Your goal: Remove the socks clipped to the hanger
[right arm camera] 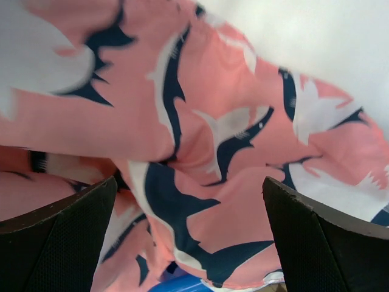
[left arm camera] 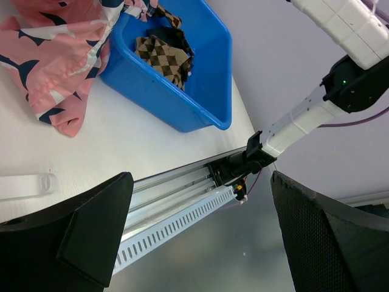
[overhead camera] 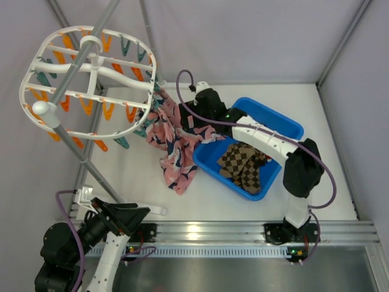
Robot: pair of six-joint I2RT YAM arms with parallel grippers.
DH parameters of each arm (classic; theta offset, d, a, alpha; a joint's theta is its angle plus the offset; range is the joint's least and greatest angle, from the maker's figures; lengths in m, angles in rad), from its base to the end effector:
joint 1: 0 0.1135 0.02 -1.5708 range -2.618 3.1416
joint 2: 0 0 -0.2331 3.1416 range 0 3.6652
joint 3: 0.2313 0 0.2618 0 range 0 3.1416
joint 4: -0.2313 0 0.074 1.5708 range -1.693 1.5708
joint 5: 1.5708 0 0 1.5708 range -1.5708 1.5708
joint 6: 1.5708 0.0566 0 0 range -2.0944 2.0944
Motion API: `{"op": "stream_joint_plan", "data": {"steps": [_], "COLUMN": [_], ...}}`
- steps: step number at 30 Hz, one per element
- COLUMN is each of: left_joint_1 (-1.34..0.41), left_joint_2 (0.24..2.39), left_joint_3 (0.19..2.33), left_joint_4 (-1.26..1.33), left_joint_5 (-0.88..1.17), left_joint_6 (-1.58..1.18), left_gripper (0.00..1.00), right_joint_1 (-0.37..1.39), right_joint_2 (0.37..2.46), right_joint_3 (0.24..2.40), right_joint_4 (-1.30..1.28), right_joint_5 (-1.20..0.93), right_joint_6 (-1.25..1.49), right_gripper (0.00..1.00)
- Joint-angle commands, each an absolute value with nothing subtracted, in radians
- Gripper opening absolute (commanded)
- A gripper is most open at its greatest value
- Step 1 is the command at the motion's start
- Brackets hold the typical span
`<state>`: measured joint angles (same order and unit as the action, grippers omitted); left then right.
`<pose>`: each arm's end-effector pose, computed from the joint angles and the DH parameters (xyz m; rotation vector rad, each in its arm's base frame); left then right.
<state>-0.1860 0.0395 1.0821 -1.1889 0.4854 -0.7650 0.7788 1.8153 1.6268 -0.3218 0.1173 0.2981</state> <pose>-0.0182 -0.0234 0.3550 -0.1444 1.8267 -1.1027 0.3261 0.3125 0.2873 -0.4338 2.0768 0.5306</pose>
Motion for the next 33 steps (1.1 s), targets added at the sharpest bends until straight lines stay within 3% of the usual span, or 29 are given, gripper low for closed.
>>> {"op": "stream_joint_plan", "data": {"steps": [1,10,13,14,17,19,24,27,28,30,31,33], "left_joint_1": [-0.181,-0.181,-0.181,-0.181,-0.179,-0.181,-0.181,-0.181,-0.181,-0.181,-0.181,-0.181], "left_joint_2": [0.023,0.023,0.023,0.023,0.023,0.023,0.023,0.023,0.023,0.021,0.02,0.02], "left_joint_3": [1.075,1.063,1.055,1.055,1.061,1.06,1.058,1.065,1.071,1.071,1.066,1.06], "left_joint_4": [-1.154,-1.152,-1.151,-1.152,-1.152,-1.152,-1.152,-1.152,-1.154,-1.154,-1.155,-1.152], "left_joint_5": [0.509,0.514,0.514,0.514,0.512,0.511,0.506,0.508,0.509,0.514,0.518,0.523], "left_joint_6": [-0.767,-0.765,-0.775,-0.776,-0.778,-0.779,-0.788,-0.788,-0.787,-0.779,-0.779,-0.784], "left_gripper": [0.98,0.97,0.97,0.97,0.97,0.97,0.97,0.97,0.97,0.97,0.97,0.97], "right_joint_1": [0.785,0.851,0.857,0.857,0.857,0.864,0.87,0.882,0.879,0.856,0.848,0.827], "right_joint_2": [1.879,1.925,1.971,1.985,2.025,2.014,2.028,2.045,2.04,1.993,1.968,1.881], "right_joint_3": [1.657,1.626,1.673,1.698,1.726,1.68,1.608,1.583,1.548,1.497,1.444,1.396], "right_joint_4": [-0.448,-0.434,-0.445,-0.445,-0.375,-0.263,0.401,0.689,0.715,0.683,0.625,0.498], "right_joint_5": [0.12,0.184,0.17,0.143,0.007,-0.14,-0.655,-0.764,-0.764,-0.709,-0.64,-0.537], "right_joint_6": [0.278,0.276,0.268,0.265,0.275,0.326,0.665,0.888,0.932,0.924,0.863,0.78], "right_gripper": [0.99,0.99,0.71,0.4,0.0,0.0,0.0,0.1,0.35,0.68,0.99,0.99]}}
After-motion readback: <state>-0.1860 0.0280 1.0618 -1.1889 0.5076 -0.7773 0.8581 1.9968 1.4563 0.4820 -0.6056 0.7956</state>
